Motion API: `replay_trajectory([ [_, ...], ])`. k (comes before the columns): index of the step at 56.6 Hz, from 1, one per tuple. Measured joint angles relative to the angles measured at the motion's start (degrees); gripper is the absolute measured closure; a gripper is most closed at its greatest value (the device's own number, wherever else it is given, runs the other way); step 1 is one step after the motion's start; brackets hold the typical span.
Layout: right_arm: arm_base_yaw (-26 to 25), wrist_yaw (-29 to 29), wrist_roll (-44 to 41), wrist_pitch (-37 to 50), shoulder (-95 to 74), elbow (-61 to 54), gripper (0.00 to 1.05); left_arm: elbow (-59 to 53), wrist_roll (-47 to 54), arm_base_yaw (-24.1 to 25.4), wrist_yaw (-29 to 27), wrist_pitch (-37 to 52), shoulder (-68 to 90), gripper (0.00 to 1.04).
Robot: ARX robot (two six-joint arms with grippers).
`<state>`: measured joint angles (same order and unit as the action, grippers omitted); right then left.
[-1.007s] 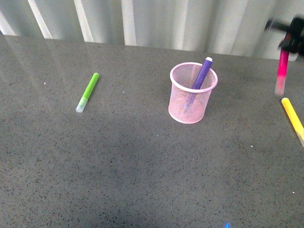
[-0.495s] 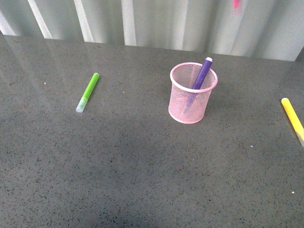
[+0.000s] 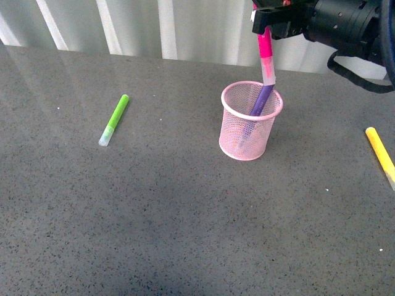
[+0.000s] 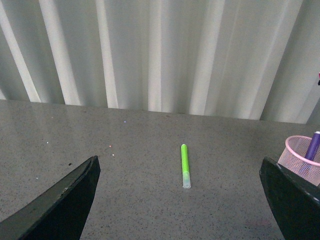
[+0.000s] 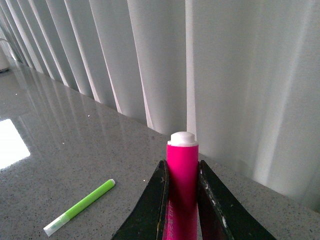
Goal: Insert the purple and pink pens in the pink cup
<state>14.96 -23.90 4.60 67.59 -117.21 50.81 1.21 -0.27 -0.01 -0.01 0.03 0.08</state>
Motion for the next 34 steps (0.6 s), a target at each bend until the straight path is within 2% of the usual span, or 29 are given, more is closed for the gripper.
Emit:
replay_trajectory([
  [34, 0.0, -2.8, 2.3, 2.3, -6.4, 1.2, 0.93, 0.0, 0.0, 0.0, 0.0, 0.0, 0.0, 0.07],
])
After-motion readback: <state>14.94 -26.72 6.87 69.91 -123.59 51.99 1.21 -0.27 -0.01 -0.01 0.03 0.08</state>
